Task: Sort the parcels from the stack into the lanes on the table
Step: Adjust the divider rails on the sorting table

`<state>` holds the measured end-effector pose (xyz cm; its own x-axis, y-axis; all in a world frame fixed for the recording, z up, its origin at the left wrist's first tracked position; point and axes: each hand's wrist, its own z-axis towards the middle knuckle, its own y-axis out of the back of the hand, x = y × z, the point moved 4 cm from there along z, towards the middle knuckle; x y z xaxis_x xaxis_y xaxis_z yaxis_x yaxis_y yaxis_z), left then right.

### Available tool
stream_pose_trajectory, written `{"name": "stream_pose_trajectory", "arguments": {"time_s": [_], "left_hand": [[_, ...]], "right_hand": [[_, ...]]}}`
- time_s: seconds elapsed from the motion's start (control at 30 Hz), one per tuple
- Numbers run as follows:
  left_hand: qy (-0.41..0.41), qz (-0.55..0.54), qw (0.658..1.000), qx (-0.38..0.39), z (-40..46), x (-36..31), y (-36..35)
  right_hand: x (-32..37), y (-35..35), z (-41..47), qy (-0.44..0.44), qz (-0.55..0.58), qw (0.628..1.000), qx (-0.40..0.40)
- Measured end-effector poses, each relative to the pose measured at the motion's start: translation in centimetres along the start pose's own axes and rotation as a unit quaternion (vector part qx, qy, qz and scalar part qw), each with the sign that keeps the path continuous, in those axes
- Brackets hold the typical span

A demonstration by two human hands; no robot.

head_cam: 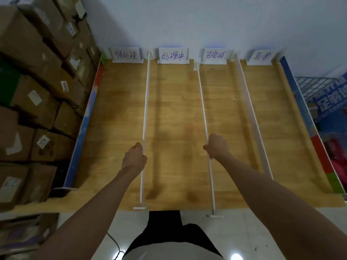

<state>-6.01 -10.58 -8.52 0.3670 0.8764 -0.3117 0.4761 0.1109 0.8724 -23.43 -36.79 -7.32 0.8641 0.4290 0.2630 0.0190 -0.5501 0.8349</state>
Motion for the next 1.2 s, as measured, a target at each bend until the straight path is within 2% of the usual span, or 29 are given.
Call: {"name": "stream_pose_trajectory", "arguments": {"time_s": [0.63,0.97,1.2], "left_hand": [[0.021,-0.021,0.999,0.038,6.3,-0.4,-1.2],[0.016,-0.047,0.998,0.026,6.8,0.1,-1.2],[-0.016,-0.073,0.997,0.032,6.1,0.6,-1.2]], "right_hand": [[2.3,0.7,7.7,-0.012,0.043,0.999,0.017],[1.9,-1.6,6.7,-0.017,0.042,0.999,-0.002],[1.2,-2.5,5.6,-0.024,0.038,0.999,0.022]]}}
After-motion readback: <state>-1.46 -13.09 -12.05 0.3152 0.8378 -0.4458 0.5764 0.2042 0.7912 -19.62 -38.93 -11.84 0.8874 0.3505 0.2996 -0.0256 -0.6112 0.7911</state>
